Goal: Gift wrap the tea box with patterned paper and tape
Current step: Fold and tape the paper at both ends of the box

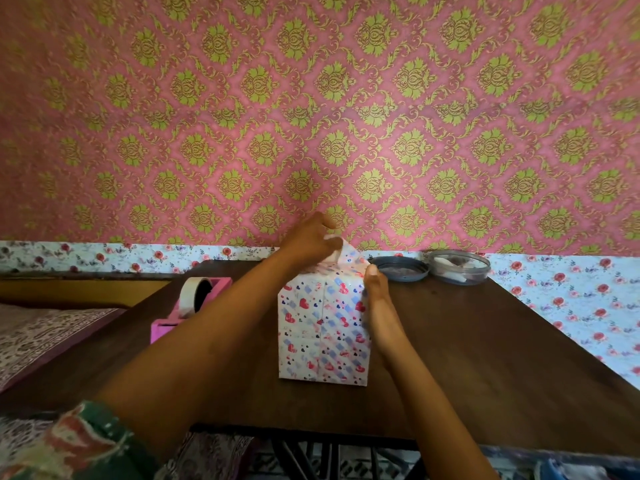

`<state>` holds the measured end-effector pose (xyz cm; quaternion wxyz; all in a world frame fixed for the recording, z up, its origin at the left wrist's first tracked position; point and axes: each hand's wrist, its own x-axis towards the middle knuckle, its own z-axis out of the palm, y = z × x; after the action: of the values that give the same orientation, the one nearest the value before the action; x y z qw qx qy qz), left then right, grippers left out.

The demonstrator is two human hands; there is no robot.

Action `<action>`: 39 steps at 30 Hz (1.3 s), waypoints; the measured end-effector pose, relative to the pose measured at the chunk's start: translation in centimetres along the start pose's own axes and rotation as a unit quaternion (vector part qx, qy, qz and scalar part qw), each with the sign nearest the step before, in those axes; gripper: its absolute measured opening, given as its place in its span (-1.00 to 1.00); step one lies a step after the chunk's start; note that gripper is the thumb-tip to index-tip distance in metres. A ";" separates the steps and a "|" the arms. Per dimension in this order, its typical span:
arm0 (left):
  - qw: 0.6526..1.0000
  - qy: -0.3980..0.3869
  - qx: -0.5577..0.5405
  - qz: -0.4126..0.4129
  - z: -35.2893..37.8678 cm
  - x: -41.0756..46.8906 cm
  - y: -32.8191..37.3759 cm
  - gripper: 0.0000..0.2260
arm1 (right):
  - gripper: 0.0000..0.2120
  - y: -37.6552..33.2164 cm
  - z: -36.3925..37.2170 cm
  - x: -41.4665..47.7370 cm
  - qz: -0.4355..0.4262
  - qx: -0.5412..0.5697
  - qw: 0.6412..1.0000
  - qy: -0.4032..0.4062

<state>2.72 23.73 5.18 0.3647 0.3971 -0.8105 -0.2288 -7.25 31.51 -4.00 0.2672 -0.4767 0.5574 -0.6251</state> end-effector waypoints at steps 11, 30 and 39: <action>0.978 -0.125 0.166 -0.017 1.1 1.4 -0.7 -0.28 | -0.32 0.7 0.8 1.2 0.006 0.035 0.999 0.011; 0.986 -0.053 -0.090 -0.130 -3.8 -1.9 -4.4 -0.64 | -0.48 0.6 -0.2 0.6 -0.010 0.026 0.999 -0.026; 0.958 -0.004 -0.241 -0.158 -2.9 -4.9 -4.8 -0.70 | -0.41 -1.8 0.4 -2.8 -0.130 -0.320 0.910 0.228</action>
<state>9.27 24.72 1.82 0.4056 0.4194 -0.6596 -0.4739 -5.47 34.18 -3.15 -0.1178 -0.4494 0.7063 -0.5341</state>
